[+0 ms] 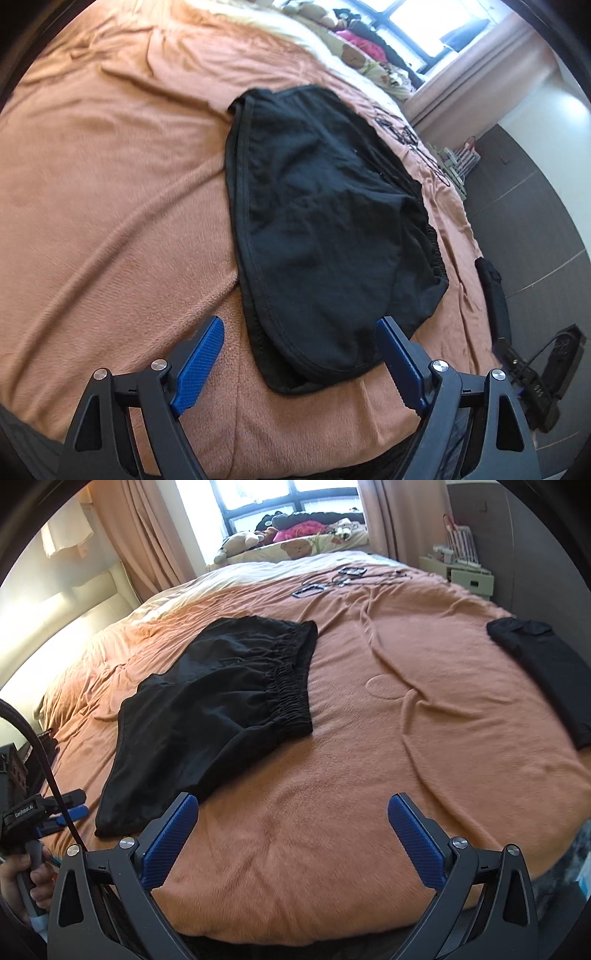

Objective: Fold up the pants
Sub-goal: 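Grasp the elastic waistband with the right tool while the left tool grasps the shorts' side edge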

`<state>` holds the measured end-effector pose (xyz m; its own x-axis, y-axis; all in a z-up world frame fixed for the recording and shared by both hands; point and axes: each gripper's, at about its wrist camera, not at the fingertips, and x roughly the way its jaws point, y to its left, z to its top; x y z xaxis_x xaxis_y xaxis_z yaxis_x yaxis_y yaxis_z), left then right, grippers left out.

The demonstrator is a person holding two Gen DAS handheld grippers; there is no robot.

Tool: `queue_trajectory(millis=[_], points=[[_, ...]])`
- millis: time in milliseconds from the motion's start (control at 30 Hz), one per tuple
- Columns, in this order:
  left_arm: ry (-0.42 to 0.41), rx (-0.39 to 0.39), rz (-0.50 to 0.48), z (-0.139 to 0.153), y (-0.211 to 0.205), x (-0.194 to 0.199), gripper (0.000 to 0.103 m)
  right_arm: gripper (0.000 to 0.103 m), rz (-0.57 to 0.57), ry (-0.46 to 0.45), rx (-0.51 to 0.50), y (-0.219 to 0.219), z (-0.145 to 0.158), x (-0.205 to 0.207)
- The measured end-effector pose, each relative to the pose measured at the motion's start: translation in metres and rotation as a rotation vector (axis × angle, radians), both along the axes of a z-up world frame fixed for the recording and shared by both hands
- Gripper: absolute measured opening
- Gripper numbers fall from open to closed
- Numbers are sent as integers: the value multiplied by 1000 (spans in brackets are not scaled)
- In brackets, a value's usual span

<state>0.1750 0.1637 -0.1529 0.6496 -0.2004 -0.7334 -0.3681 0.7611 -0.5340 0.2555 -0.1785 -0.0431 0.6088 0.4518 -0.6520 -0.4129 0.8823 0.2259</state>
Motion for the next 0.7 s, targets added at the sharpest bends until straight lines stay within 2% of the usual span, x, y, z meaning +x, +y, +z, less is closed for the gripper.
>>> queue_trajectory(millis=[100,367,533,600,700], points=[[20,-59,-6,-9,5,6,86,97,10,32,28,2,-8,14],[25,-184,21,-20,21,19,83,91,42,103,97,14,-28,41],[37,-209,42,-24,25,25,71,79,74,151,137,24,-40,55],[49,-215,47,-25,25,24,63,78,78,168,157,28,-45,60],[65,-221,56,-26,22,18,55,78,69,191,194,29,-49,68]])
